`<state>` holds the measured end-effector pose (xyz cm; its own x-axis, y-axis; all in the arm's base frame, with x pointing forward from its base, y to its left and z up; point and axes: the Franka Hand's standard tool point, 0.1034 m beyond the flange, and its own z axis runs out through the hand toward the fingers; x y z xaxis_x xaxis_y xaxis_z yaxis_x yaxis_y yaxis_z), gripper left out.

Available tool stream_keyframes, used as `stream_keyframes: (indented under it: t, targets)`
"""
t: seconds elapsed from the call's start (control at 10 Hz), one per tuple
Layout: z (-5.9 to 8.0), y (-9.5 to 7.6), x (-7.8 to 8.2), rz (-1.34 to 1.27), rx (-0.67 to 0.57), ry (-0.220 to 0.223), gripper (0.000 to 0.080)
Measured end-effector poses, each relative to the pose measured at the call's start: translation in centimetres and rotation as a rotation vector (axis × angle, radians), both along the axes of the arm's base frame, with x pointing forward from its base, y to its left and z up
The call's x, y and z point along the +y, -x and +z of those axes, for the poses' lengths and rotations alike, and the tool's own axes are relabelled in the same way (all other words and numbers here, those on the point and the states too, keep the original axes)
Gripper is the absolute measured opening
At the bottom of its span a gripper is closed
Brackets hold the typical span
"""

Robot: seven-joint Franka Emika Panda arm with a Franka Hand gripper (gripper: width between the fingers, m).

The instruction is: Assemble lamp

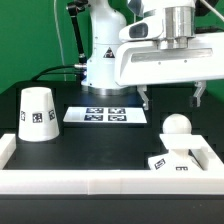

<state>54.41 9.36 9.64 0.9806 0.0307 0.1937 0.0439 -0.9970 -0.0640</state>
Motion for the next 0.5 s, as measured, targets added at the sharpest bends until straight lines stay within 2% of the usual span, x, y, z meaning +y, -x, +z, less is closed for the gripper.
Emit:
stream_keyframes:
  t: [0.2, 0.3, 0.4, 0.5]
  targets:
    - [0.0, 0.0, 0.0, -0.011, 0.001, -0.003, 0.0698]
    - [-0.1, 0.2, 0.1, -0.098, 0.011, -0.028, 0.0698]
    - [-0.4, 0.9, 0.5, -0.226, 0.033, -0.06, 0.0698]
    - [-1.0, 1.8, 1.2, -0.238, 0.046, -0.061, 0.0698]
